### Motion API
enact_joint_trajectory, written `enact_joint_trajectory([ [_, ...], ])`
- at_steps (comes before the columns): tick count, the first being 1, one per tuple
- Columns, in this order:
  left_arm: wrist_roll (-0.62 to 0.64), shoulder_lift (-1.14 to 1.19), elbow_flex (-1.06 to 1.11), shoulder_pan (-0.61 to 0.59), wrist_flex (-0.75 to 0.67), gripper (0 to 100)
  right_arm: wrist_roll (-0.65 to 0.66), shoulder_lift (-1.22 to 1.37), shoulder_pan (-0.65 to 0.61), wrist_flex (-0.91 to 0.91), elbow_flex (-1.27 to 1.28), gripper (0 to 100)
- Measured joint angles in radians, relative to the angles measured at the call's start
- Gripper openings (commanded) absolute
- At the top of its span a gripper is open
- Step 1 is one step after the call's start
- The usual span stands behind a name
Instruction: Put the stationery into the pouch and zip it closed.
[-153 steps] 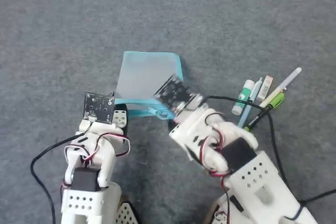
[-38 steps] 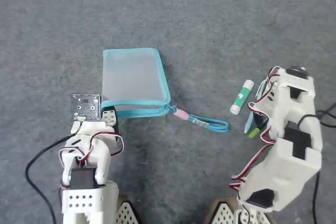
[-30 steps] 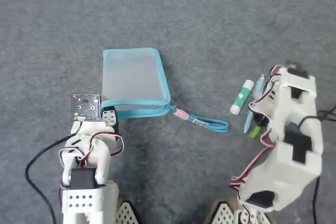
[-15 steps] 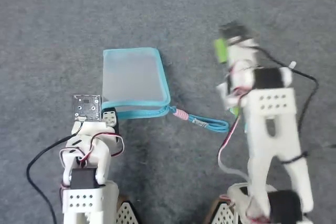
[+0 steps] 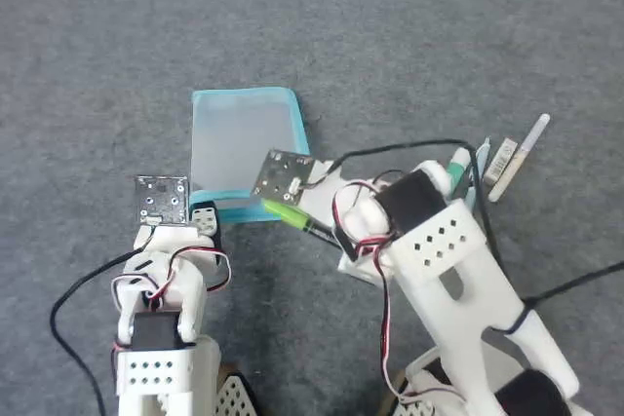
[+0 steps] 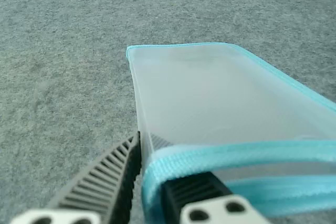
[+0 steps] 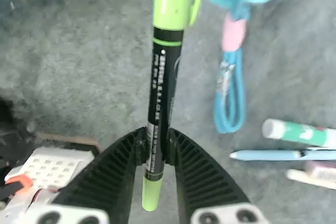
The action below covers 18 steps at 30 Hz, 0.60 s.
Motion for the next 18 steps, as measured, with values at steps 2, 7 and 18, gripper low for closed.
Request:
enact_joint_trajectory([
  [2,0.0,0.0,0.0,0.0,0.0,1,-0.002,0.0,0.002,-0.005,0.046,0.6],
  [7,0.0,0.0,0.0,0.0,0.0,1,-0.032,0.002,0.0,-0.06,0.104,0.6],
  [18,0.0,0.0,0.0,0.0,0.0,1,-0.232,0.279,0.002,-0.155,-0.04,0.6],
])
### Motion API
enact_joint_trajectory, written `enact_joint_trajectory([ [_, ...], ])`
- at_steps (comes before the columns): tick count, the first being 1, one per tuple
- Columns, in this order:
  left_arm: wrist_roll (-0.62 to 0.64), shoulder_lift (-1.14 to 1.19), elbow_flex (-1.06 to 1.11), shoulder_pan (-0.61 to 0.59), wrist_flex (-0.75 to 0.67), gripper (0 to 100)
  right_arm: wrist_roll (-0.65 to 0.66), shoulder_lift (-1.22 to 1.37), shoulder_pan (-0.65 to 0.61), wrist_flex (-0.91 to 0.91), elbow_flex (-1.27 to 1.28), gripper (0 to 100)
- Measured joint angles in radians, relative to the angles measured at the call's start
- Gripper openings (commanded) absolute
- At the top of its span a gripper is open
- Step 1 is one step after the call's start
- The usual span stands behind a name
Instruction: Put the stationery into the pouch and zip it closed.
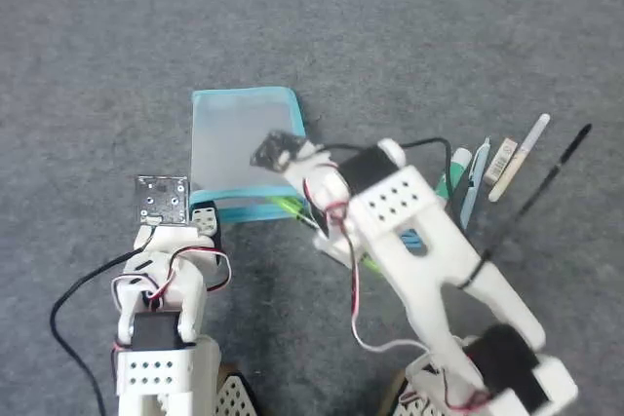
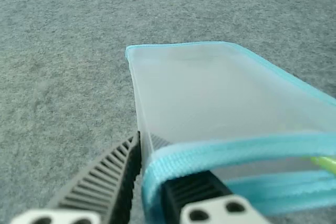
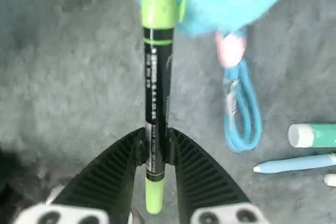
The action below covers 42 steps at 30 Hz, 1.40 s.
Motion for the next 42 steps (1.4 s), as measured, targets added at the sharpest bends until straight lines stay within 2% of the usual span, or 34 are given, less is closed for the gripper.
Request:
enact_joint_trajectory([
  [10,0.0,0.0,0.0,0.008,0.0,1,-0.189,0.33,-0.002,0.103,-0.465,1.3],
  [15,0.0,0.0,0.0,0.008,0.0,1,-0.255,0.528,-0.002,0.158,-0.733,13.7],
  [19,0.005,0.0,0.0,0.002,-0.014,1,-0.319,0.568,-0.002,0.158,-0.887,15.5],
  [31,0.008,0.0,0.0,0.0,-0.026,1,-0.318,0.526,-0.028,0.158,-0.982,15.7],
  [37,0.0,0.0,0.0,0.0,-0.026,1,-0.27,0.454,-0.078,0.158,-0.987,24.6],
  [42,0.0,0.0,0.0,0.0,-0.026,1,-0.249,0.446,-0.078,0.158,-0.987,21.4],
])
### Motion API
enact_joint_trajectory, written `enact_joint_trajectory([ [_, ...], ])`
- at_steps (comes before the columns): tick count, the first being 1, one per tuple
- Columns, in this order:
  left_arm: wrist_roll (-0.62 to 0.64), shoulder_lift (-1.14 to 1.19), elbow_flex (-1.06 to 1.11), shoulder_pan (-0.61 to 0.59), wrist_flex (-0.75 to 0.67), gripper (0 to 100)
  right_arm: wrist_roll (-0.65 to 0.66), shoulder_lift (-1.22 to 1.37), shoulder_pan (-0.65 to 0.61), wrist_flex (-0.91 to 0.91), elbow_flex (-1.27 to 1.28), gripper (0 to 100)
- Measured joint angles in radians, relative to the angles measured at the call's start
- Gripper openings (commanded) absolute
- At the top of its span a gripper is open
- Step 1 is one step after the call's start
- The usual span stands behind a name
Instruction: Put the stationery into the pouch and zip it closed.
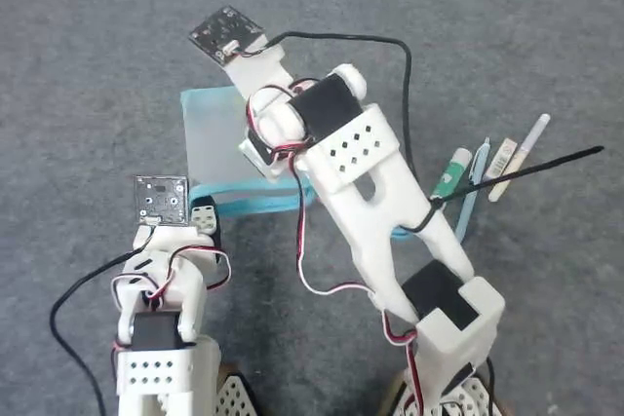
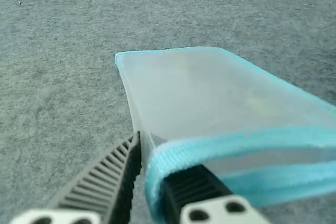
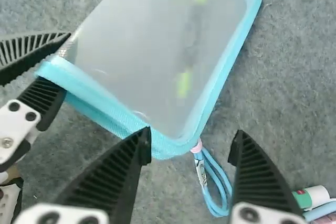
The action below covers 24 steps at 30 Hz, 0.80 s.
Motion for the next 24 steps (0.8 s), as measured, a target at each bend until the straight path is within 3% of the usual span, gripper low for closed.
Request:
enact_joint_trajectory([
  [7,0.0,0.0,0.0,0.0,0.0,1,0.031,-0.15,0.097,0.0,0.0,21.0],
  [14,0.0,0.0,0.0,-0.032,0.0,1,0.002,-0.341,0.433,-0.026,0.356,21.0],
  [20,0.0,0.0,0.0,0.009,0.0,1,-0.037,-0.341,0.698,-0.404,0.922,20.9],
  [24,0.0,0.0,0.0,0.009,0.0,1,-0.037,-0.339,0.793,-0.583,1.091,21.0],
])
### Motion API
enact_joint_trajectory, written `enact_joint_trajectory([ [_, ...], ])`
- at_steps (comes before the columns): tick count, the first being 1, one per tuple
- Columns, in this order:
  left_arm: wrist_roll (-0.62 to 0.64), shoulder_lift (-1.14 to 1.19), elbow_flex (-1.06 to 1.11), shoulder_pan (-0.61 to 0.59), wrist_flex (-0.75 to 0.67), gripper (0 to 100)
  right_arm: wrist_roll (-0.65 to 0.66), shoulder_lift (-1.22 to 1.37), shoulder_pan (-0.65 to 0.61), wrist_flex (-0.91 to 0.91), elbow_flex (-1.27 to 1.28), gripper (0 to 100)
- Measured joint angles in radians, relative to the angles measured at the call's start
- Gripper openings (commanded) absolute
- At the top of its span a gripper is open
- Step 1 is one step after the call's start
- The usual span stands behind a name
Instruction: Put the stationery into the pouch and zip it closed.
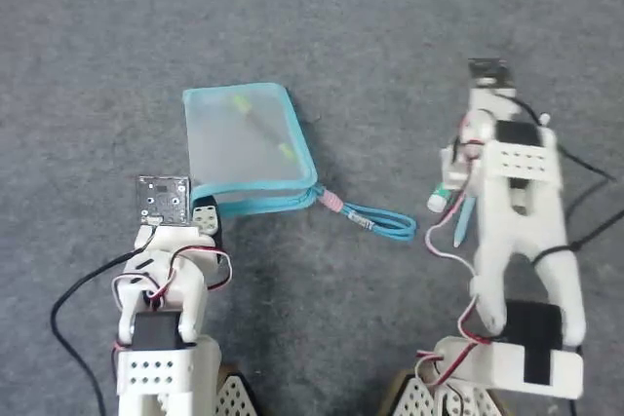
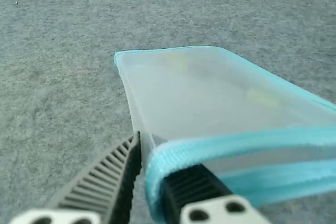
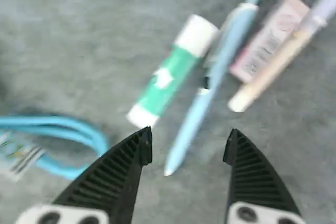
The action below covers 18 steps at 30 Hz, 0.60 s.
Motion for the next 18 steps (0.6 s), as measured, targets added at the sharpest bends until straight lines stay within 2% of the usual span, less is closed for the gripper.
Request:
enact_joint_trajectory([
  [4,0.0,0.0,0.0,0.0,0.0,1,-0.006,0.0,0.103,-0.026,0.006,21.1],
  [8,0.0,0.0,0.0,0.0,0.0,1,-0.075,0.035,0.167,-0.06,-0.002,21.2],
  [13,0.0,0.0,0.0,0.0,0.0,1,-0.19,0.238,0.201,-0.092,-0.126,21.0],
  [18,0.0,0.0,0.0,0.0,0.0,1,-0.235,0.445,0.212,-0.095,-0.318,21.0],
])
